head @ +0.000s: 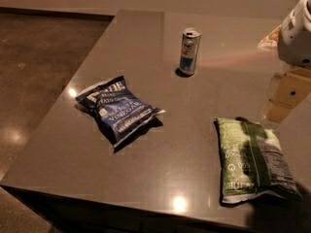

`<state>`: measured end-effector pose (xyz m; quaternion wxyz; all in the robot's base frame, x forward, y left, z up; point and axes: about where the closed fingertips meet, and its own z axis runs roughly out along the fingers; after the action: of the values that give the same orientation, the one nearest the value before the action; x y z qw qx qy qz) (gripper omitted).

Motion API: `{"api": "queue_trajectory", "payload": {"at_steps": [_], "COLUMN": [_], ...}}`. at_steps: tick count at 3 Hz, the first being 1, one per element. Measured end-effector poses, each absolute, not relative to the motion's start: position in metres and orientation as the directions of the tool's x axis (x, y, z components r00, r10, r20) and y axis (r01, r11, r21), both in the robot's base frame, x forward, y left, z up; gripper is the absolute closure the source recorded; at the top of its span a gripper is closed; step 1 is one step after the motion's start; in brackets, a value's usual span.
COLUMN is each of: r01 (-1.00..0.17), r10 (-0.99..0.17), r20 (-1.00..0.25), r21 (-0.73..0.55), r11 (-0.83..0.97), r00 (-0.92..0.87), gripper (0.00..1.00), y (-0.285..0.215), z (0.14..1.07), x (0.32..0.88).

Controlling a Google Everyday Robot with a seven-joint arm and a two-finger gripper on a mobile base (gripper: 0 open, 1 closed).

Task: Pick blue chip bag

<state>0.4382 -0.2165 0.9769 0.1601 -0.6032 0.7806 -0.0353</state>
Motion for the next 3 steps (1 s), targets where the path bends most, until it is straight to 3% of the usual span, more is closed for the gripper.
{"api": "queue_trajectory", "payload": {"at_steps": [1,3], "r01": [-0.930,-0.947], "r10": [-0.953,-0.938], "r20": [-0.207,-0.298], "r21": [-0.248,-0.207], "r11": [0.270,0.245], "r00": [-0.221,-0.177], "gripper": [0.00,0.00], "y": [-0.216,-0.169], "z": [0.977,0.968], "x": [0.438,0.450]}}
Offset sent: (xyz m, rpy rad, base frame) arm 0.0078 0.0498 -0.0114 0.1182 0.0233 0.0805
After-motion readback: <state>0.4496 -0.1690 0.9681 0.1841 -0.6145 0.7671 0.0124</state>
